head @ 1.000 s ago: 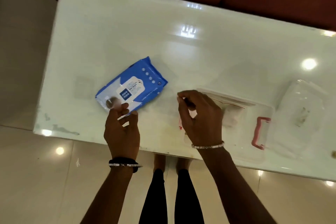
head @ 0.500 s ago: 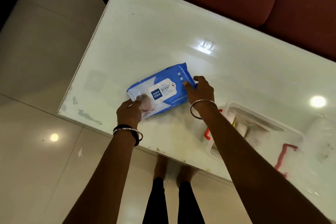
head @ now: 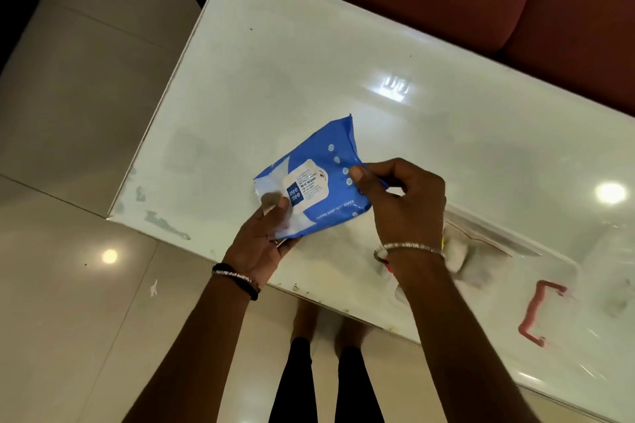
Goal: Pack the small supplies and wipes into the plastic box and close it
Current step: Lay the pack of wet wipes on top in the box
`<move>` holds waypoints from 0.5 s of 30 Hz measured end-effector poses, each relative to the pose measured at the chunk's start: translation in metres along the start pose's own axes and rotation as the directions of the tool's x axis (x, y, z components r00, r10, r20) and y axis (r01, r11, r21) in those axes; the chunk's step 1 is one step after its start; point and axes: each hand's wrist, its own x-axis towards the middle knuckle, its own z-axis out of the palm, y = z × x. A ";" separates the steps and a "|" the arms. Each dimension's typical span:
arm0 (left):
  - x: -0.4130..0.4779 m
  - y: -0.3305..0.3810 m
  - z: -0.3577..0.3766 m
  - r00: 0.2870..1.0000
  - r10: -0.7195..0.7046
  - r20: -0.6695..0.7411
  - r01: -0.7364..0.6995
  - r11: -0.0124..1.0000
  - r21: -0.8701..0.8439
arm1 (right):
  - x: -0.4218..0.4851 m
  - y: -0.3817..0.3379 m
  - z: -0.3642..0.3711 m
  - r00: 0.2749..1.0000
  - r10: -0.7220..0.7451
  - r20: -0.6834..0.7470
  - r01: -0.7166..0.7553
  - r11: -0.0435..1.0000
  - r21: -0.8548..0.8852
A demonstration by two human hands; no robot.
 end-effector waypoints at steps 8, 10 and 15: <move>-0.020 -0.016 0.035 0.952 -0.013 0.307 0.031 0.998 -0.053 | -0.051 -0.012 -0.091 0.958 0.078 0.275 -0.218 0.821 0.527; -0.025 -0.019 0.051 0.938 -0.051 0.342 0.067 0.997 -0.034 | -0.056 -0.012 -0.113 0.936 0.110 0.336 -0.292 0.775 0.560; -0.036 -0.028 0.089 0.927 -0.088 0.363 0.094 0.996 0.002 | -0.070 0.001 -0.163 0.924 0.229 0.307 -0.382 0.601 0.702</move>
